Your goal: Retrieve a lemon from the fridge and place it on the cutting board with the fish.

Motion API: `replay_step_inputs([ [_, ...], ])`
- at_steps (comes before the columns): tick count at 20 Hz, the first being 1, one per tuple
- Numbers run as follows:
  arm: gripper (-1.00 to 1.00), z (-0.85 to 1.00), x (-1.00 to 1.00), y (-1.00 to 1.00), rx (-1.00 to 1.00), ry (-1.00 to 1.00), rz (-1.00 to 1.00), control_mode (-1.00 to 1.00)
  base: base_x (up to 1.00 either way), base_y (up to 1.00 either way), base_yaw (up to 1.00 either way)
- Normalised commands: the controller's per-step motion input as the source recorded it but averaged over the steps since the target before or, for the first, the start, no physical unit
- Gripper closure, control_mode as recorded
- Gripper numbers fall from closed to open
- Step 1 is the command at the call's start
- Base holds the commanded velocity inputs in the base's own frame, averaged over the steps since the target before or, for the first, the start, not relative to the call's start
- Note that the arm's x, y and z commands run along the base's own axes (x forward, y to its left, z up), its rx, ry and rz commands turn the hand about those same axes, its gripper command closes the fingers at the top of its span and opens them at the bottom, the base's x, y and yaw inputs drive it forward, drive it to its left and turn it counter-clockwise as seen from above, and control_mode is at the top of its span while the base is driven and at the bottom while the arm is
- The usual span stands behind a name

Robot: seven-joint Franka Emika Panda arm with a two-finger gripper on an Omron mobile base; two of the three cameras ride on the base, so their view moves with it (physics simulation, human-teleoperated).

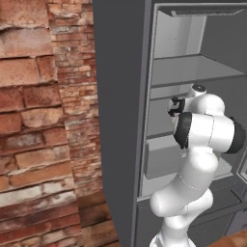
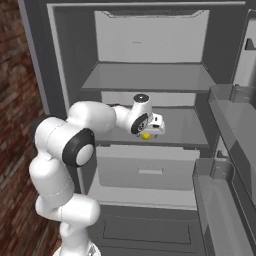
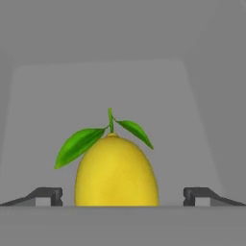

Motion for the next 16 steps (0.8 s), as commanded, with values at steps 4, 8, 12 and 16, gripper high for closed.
replay_step_inputs([
  [4,-1.0,-0.06,0.03,0.0,0.0,0.0,0.02,-1.0,0.0,0.0,0.0],
  [8,1.0,-0.02,0.05,0.0,0.0,0.0,0.03,-1.0,0.0,0.0,0.0],
  [12,1.0,-0.03,0.01,0.0,0.0,0.0,0.01,-1.0,0.0,0.0,0.0],
  [16,1.0,-0.04,0.0,0.03,0.0,0.0,0.0,-1.0,0.0,0.0,0.0],
])
